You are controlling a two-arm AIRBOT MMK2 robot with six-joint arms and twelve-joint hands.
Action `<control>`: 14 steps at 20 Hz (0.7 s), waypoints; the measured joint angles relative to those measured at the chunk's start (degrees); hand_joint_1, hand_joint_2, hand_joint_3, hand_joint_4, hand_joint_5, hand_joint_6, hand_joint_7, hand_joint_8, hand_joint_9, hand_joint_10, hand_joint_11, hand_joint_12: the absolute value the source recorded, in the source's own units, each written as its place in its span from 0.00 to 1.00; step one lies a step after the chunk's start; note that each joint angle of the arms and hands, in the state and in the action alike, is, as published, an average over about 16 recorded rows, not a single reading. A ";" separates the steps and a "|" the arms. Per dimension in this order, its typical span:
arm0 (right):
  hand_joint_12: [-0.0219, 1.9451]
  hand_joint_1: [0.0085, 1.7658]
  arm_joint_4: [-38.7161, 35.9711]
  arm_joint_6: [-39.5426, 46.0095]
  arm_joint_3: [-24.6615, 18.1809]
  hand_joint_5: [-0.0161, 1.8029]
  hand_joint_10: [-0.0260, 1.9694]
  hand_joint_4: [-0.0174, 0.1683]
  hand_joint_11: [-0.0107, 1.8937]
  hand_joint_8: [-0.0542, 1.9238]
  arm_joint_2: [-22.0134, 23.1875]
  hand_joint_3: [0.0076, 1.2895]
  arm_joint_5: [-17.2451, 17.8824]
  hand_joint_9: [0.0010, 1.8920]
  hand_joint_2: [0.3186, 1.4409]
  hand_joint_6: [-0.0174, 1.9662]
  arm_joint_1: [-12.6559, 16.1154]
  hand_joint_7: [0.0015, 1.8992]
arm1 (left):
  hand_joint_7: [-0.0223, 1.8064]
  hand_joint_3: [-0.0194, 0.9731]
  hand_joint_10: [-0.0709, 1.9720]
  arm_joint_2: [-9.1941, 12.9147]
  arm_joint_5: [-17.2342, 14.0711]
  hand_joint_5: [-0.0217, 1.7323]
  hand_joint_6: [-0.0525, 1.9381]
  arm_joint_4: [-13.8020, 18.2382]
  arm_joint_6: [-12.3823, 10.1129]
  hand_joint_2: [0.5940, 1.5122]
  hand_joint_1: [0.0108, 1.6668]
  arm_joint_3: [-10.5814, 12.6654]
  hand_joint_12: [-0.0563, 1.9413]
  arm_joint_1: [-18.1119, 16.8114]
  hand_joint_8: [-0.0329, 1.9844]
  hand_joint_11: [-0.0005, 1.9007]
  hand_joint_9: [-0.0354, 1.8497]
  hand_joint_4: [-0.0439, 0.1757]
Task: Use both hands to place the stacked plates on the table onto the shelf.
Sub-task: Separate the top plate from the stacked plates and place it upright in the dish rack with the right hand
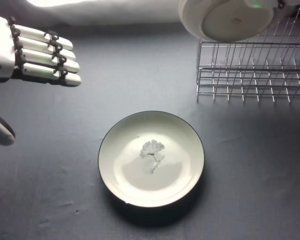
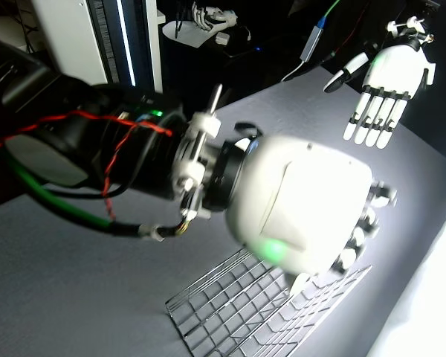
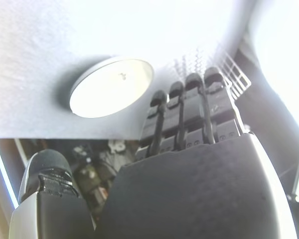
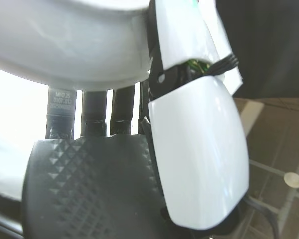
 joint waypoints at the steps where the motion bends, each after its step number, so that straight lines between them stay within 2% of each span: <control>1: 0.70 0.77 0.03 0.00 0.43 0.47 0.57 0.05 0.46 0.52 0.10 0.00 0.18 0.51 0.61 0.53 -0.57 0.53 | 0.02 0.04 0.04 -0.07 0.01 0.02 0.03 -0.14 0.06 0.44 0.00 0.00 0.03 0.08 0.02 0.01 0.03 0.21; 8: 0.70 0.77 0.15 -0.04 3.03 0.47 0.57 0.05 0.44 0.51 0.33 0.00 1.24 0.51 0.62 0.53 -4.49 0.53 | 0.02 0.04 0.04 -0.41 0.16 0.02 0.03 -1.37 0.32 0.44 0.00 -0.06 0.03 0.98 0.02 0.01 0.03 0.21; 14: 0.71 0.77 -0.32 -0.22 4.33 0.46 0.57 0.05 0.41 0.49 0.40 0.00 2.13 0.48 0.64 0.51 -8.12 0.52 | 0.02 0.04 0.04 -0.66 0.37 0.02 0.03 -4.40 0.42 0.44 0.00 -1.21 0.03 3.75 0.02 0.01 0.03 0.21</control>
